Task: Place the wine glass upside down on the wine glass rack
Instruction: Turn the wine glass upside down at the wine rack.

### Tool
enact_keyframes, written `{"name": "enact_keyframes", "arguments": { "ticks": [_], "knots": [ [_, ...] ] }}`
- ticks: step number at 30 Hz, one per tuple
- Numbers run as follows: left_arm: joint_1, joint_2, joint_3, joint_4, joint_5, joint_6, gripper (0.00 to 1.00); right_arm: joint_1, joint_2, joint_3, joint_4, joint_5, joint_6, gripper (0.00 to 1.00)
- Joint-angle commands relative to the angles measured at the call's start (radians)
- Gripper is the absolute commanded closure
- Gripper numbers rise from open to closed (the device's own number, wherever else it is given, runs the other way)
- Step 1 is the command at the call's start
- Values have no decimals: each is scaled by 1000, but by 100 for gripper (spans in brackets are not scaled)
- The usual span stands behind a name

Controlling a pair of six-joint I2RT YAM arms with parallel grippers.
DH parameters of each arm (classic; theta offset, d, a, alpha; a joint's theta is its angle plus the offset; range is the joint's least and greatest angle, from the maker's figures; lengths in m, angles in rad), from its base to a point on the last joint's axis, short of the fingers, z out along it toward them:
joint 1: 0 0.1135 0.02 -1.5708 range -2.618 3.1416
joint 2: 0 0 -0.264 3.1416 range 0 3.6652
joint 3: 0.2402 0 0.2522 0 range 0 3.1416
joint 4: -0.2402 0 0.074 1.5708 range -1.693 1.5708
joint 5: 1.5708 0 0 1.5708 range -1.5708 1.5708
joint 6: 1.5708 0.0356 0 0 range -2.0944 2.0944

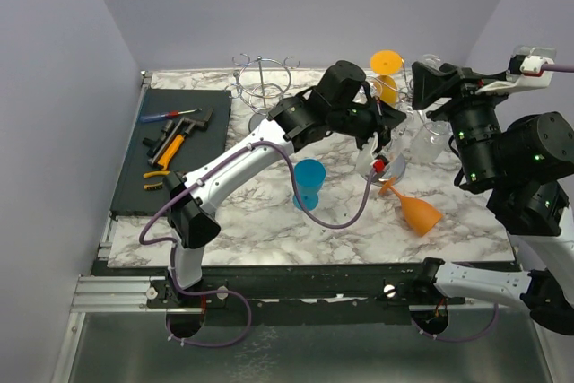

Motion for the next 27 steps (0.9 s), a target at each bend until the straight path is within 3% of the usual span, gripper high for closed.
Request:
{"name": "enact_keyframes", "arguments": {
  "ticks": [1, 27],
  "knots": [
    [-5, 20, 74, -14, -58, 30, 100, 7, -29, -37, 21, -12, -9, 40],
    [3, -26, 41, -28, -210, 8, 100, 8, -42, -53, 10, -5, -9, 41]
  ]
}}
